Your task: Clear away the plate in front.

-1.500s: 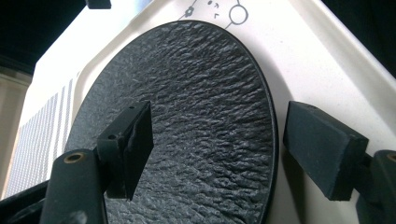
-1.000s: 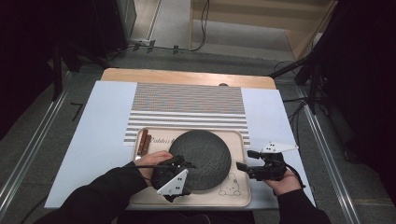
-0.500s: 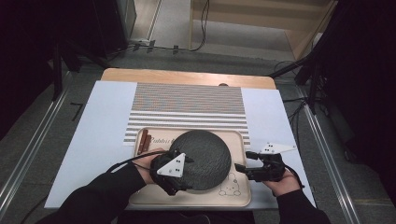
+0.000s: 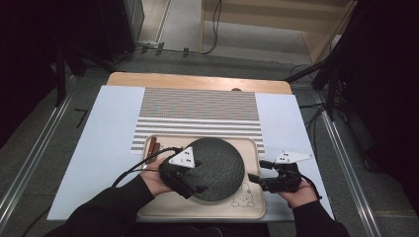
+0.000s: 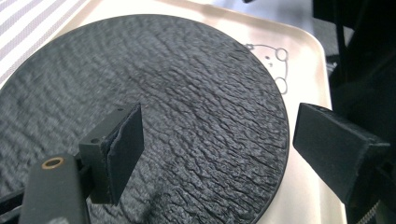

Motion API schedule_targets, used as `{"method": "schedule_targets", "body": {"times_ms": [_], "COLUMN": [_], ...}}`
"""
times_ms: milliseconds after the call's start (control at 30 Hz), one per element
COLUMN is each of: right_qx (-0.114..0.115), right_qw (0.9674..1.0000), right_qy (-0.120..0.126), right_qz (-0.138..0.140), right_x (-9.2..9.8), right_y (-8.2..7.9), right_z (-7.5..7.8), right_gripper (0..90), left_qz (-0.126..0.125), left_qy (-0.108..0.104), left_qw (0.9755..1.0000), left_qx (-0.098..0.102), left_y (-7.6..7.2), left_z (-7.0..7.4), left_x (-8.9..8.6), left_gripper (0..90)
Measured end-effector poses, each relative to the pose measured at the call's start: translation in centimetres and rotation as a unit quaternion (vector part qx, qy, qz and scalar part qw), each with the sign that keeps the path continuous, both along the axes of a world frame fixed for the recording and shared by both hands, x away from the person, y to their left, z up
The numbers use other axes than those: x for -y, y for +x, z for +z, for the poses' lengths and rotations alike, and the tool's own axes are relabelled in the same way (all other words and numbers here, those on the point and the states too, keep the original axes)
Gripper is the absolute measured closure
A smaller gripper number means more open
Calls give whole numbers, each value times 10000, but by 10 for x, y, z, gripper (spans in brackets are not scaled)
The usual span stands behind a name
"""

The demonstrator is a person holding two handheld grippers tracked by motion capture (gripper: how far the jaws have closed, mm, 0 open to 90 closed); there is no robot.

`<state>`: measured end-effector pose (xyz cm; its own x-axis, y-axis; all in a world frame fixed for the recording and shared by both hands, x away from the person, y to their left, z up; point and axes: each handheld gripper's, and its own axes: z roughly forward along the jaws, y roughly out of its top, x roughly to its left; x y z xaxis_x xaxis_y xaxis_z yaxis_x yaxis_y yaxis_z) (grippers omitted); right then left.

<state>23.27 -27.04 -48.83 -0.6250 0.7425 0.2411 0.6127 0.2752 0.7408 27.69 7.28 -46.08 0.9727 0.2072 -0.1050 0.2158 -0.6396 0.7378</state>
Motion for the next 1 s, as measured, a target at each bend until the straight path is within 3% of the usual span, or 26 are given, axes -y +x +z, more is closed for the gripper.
{"method": "schedule_targets", "body": {"times_ms": [200, 367, 533, 733, 1000], "right_qx": [7, 10, 7, -19, -8], "right_qw": [10000, 10000, 10000, 10000, 9999], "right_qy": [4, -4, 11, 50, 67], "right_qz": [9, 17, 25, 56, 78], "right_x": [0, -1, -1, -2, -2], "right_y": [0, 0, 0, 0, -1], "right_z": [0, 0, 0, 0, 0], "right_gripper": [251, 251, 251, 251, 250], "left_qz": [537, 995, 1344, 1510, 1663], "left_qy": [-53, -138, -26, -130, -113], "left_qw": [9984, 9941, 9903, 9879, 9856], "left_qx": [-195, -415, -360, -336, -266], "left_y": [2, 6, 9, 12, 14], "left_z": [0, -2, -2, -3, 0], "left_x": [-3, -8, -12, -20, -33], "left_gripper": [169, 169, 169, 170, 170]}}
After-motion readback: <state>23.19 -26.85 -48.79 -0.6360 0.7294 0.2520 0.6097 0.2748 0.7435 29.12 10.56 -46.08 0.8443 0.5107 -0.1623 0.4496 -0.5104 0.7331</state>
